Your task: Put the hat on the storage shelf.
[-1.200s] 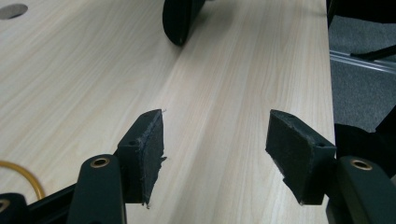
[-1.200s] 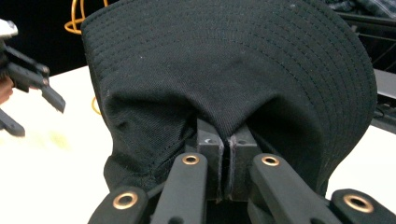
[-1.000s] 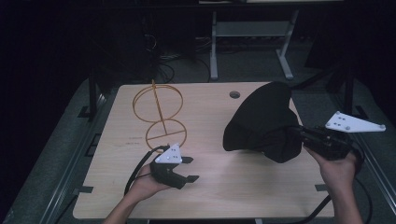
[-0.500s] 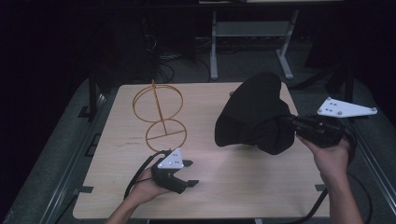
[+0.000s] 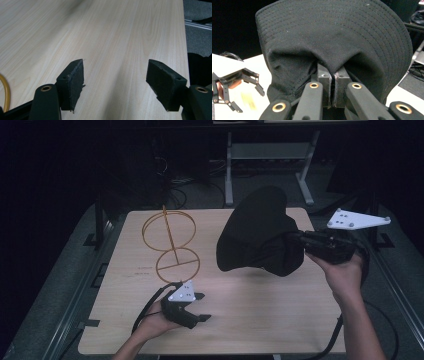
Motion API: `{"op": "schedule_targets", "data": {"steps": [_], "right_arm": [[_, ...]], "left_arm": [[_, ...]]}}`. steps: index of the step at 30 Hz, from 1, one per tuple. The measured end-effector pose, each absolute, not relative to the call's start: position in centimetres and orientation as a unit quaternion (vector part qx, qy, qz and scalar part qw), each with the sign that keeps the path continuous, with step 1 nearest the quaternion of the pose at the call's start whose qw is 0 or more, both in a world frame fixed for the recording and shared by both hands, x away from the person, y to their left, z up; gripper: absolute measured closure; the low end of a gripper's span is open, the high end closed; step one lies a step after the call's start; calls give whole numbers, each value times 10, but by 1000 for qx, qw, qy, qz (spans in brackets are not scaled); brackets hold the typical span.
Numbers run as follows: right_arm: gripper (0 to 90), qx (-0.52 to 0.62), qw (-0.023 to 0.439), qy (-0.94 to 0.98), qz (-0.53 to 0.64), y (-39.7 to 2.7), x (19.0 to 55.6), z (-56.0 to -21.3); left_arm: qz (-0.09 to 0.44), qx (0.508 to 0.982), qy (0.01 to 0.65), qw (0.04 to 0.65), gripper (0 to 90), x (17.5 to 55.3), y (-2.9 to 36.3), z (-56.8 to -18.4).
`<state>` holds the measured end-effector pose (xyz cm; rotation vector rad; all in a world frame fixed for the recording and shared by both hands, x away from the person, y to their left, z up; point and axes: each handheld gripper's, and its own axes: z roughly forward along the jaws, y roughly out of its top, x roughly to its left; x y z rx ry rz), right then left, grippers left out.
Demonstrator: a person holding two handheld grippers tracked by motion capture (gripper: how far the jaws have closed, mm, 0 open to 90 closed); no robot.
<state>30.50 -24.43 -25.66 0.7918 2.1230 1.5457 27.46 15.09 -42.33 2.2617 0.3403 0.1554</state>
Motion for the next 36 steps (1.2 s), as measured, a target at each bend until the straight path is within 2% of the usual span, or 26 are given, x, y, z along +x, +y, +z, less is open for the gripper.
{"op": "schedule_targets", "data": {"steps": [36], "right_arm": [[865,232,168,772,567,-181,346,-209]], "left_arm": [[64,902,131,406,280,276,153,-426]]}}
